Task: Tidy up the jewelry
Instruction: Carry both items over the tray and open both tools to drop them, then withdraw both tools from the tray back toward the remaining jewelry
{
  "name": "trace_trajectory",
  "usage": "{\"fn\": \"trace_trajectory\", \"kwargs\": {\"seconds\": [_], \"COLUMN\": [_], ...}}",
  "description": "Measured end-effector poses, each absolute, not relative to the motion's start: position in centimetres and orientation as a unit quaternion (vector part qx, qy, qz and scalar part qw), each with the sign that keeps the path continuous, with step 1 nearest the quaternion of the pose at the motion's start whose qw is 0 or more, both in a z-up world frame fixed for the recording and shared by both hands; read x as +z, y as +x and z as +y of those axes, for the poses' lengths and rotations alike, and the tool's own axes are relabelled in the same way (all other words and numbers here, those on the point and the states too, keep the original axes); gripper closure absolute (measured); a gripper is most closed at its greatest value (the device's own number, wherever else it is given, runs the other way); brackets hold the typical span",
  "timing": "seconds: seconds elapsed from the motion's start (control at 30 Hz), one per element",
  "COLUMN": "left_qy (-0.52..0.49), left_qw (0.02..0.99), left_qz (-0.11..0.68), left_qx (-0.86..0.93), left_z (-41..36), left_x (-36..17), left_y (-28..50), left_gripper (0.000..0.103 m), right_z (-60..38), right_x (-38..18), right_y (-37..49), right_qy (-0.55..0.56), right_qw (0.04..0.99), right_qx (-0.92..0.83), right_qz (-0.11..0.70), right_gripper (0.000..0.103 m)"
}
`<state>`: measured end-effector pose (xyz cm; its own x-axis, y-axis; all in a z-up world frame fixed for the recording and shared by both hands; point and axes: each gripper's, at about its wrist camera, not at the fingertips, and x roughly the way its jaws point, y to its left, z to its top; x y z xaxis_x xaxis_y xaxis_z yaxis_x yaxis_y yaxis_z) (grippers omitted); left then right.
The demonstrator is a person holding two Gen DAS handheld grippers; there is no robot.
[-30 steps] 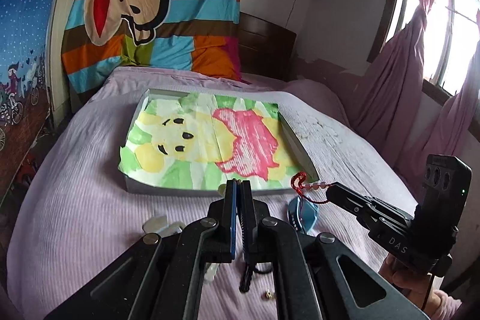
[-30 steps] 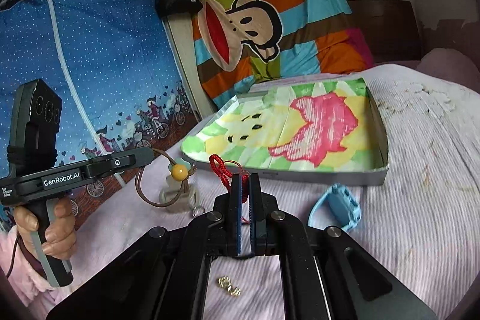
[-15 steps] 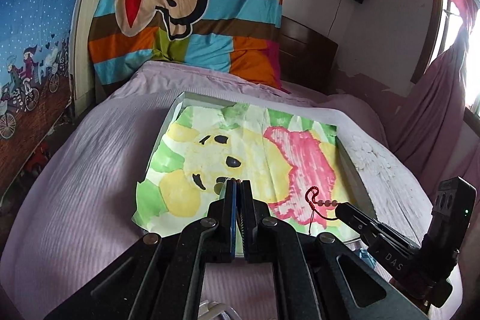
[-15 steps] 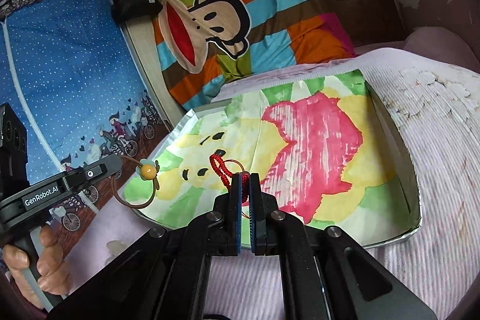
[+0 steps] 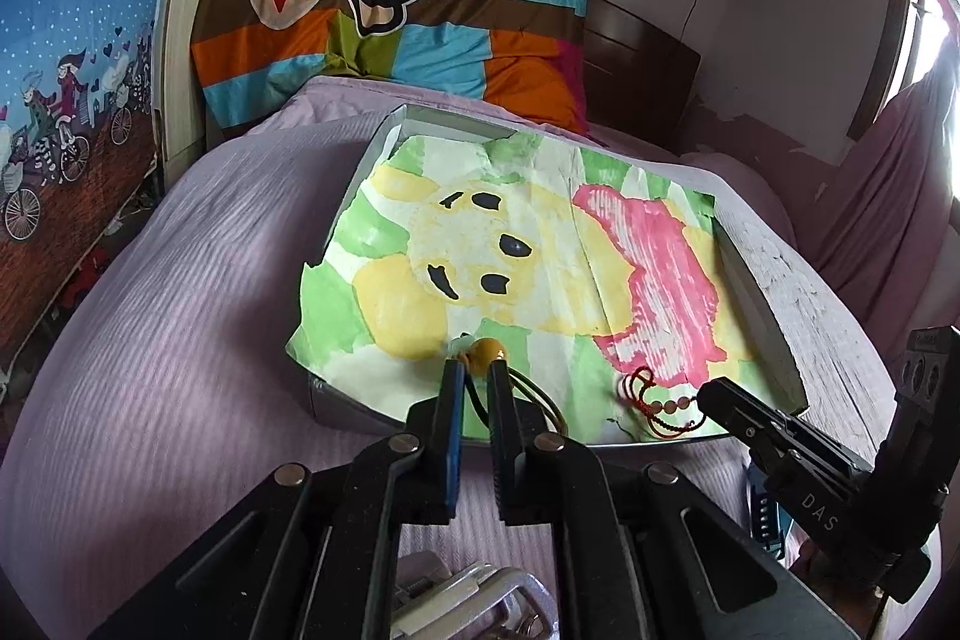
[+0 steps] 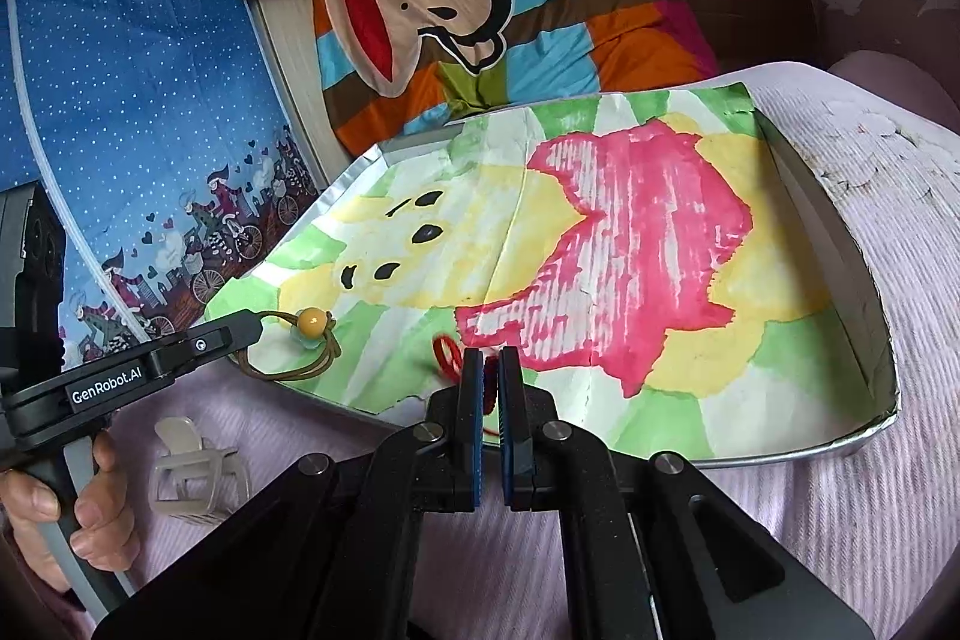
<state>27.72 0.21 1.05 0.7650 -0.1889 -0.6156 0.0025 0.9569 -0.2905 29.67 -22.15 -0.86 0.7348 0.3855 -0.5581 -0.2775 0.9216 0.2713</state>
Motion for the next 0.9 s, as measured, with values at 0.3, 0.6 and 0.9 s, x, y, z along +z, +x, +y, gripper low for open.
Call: {"fn": "trace_trajectory", "kwargs": {"seconds": [0.3, 0.6, 0.9], "left_qy": [-0.125, -0.136, -0.122], "left_qw": [0.953, 0.962, 0.969], "left_qz": [0.275, 0.234, 0.215], "left_qx": [-0.037, -0.023, -0.020], "left_z": [0.4, 0.7, 0.7], "left_x": [2.8, 3.5, 3.3], "left_y": [23.2, 18.1, 13.9], "left_gripper": [0.034, 0.000, 0.000], "right_z": [-23.1, -25.3, -26.1], "right_x": [1.2, 3.8, 4.5], "right_y": [25.4, 18.8, 13.7], "right_qy": [0.054, 0.056, 0.033], "right_qw": [0.949, 0.964, 0.970], "right_qx": [0.168, 0.162, 0.159], "right_qz": [0.263, 0.203, 0.184], "right_gripper": [0.059, 0.009, 0.001]}}
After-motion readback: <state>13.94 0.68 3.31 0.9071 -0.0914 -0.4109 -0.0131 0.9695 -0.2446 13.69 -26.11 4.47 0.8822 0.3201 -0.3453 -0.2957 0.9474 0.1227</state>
